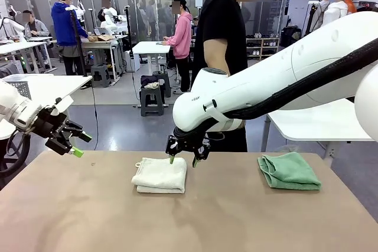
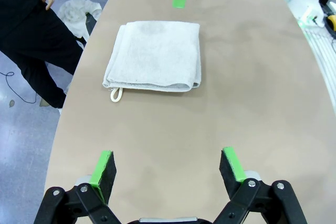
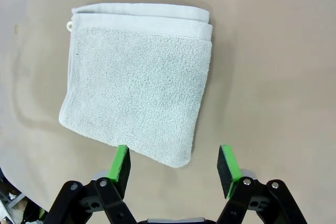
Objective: Fold the towels and place them in the basket.
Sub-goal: Stack the folded Towel with hook on the right side of the table.
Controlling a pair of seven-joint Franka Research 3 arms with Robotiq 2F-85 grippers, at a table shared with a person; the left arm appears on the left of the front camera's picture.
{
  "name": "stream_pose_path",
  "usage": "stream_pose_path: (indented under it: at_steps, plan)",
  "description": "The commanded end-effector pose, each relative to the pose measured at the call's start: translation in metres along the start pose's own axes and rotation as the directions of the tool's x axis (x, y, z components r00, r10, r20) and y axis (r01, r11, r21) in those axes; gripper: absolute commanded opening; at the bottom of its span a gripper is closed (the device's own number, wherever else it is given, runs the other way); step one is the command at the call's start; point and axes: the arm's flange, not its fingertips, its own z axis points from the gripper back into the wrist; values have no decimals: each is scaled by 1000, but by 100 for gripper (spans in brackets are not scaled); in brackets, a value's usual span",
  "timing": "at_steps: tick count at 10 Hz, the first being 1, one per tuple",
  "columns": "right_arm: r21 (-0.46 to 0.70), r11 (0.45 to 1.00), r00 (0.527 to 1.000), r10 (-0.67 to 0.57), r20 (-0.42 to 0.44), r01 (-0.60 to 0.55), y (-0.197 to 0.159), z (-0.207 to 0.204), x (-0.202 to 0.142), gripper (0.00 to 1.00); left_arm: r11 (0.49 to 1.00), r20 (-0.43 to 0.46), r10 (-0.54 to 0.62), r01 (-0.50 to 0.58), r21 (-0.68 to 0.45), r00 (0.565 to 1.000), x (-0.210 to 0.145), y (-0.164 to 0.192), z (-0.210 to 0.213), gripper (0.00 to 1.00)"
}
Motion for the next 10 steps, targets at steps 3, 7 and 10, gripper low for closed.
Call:
stream_pose_path:
  at_steps: [3, 7, 10]
  plan:
    - [8, 998, 998, -62, 35, 61, -7, -36, 7, 84, 1000, 1, -1, 1, 2, 1000, 1, 0, 1, 87]
    - [-7, 994, 992, -112, 58, 113, -15, -52, 9, 84, 1000, 1, -1, 1, 2, 1000, 1, 0, 1, 87]
    - [19, 992, 991, -122, 63, 121, -17, -62, 15, 84, 1000, 1, -1, 1, 2, 1000, 1, 0, 1, 87]
